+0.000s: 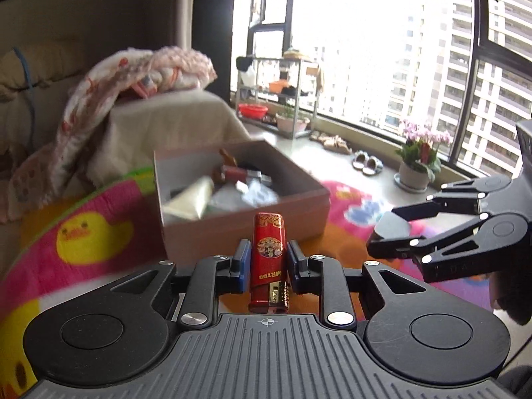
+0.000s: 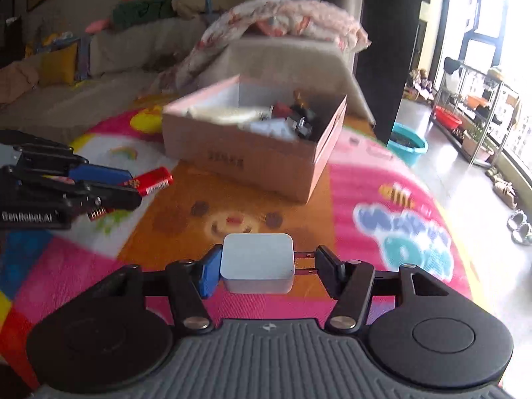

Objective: Organize rigid objects
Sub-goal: 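Lift the plug adapter with right gripper while left gripper lifts the lighter toward the box, then drop the plug adapter into the pink box with right gripper while left gripper drops the lighter in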

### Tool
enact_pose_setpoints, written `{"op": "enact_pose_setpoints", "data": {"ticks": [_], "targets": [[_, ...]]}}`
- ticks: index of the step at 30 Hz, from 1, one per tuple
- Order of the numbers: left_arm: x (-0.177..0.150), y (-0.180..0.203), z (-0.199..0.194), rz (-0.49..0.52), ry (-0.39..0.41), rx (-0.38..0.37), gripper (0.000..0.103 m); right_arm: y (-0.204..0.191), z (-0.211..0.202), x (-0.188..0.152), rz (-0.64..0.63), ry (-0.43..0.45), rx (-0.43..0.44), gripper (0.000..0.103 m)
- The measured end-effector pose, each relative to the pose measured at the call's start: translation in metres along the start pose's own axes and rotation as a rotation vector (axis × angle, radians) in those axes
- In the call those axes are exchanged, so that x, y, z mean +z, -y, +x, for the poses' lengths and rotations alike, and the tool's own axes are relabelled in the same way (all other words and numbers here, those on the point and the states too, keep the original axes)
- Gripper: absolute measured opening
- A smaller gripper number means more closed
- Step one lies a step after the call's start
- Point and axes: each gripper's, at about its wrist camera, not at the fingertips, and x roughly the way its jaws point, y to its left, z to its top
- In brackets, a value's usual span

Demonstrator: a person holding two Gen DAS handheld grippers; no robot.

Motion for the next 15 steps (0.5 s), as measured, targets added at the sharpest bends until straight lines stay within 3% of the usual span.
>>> {"op": "enact_pose_setpoints", "data": {"ticks": [4,6,7,9,12,15], "targets": [[0.078,-0.021,0.020,-0.009,0.114,0.003,0.027,0.009,0.004,0.057,0.018,0.136,-0.034,0.059],[0.108,-0.042,0.051,-0.090,0.112,-0.012,0.027,0.014,0.015,0.090,0.025,0.221,-0.060,0.061],[0.116,-0.051,0.068,-0.135,0.084,-0.016,0.027,0.015,0.023,0.103,0.021,0.254,-0.079,0.076],[0.113,-0.061,0.093,-0.184,0.025,0.015,0.027,0.018,0.046,0.121,0.008,0.230,-0.110,0.092],[0.083,-0.058,0.094,-0.158,-0.011,0.051,0.028,0.022,0.057,0.106,0.041,0.142,-0.055,0.092],[0.050,-0.060,0.086,-0.147,-0.034,0.146,0.028,0.020,0.054,0.067,0.031,0.116,-0.023,0.092]]}}
